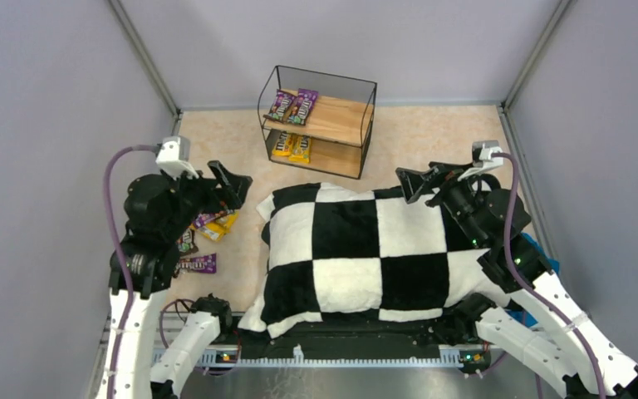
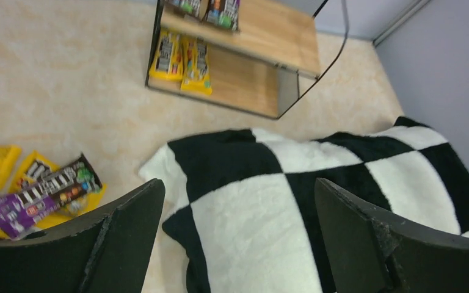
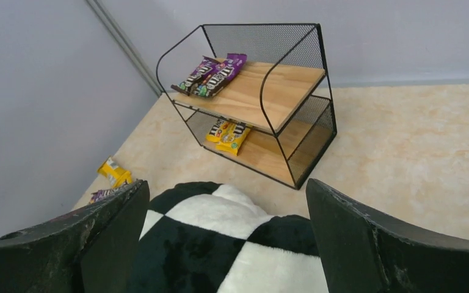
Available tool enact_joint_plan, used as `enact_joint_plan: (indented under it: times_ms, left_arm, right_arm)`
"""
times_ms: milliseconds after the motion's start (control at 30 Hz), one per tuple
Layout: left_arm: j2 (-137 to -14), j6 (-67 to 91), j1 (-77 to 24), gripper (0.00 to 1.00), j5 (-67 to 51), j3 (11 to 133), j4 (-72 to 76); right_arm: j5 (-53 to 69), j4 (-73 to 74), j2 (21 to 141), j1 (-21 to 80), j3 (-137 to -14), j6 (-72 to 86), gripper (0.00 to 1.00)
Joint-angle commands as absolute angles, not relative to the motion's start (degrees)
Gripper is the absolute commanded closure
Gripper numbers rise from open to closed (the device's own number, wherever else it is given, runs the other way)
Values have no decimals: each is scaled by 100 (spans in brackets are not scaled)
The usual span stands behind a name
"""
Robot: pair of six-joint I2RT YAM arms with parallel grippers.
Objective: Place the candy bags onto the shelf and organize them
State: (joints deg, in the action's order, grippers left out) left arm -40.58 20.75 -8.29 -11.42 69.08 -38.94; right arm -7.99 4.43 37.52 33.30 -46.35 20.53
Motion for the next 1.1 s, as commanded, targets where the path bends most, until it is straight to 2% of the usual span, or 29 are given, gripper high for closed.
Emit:
enact_joint_plan:
  times_ms: [0, 167, 367, 533, 667, 833, 967, 1067]
  left_arm:
    - [-4155, 2405, -809, 1, -962, 6254, -4137]
    - [-4236, 3427, -802, 1, 116, 5555, -4273]
    - [-4858, 3966, -806, 2, 425, 5195, -4000]
    - [-5644, 5231, -785, 2, 1290, 5188, -4282]
    - [-6276, 6318, -644, 2, 1726, 5297, -4463]
    - [-6986, 7308, 33, 3, 1258, 5411, -4479]
    - [-7572, 7396, 955, 9, 292, 5449, -4028]
    - [-8025, 7552, 1263, 10, 118, 5676, -4142]
  right_arm:
    - [-1046, 555, 3496, 3289, -4388, 2118, 1]
    - [-1011, 443, 3134, 3291, -4098, 1798, 1]
    - [282, -110, 3020, 3295, -3659, 1294, 1]
    - [-164, -18, 3254, 3296, -3627, 1479, 1]
    - [-14, -125, 3379, 3289, -3481, 1591, 1]
    - [180, -169, 3427, 3294, -3461, 1611, 1]
    - [265, -173, 3426, 3293, -3450, 1610, 1]
    - [194, -131, 3411, 3294, -3412, 1609, 1]
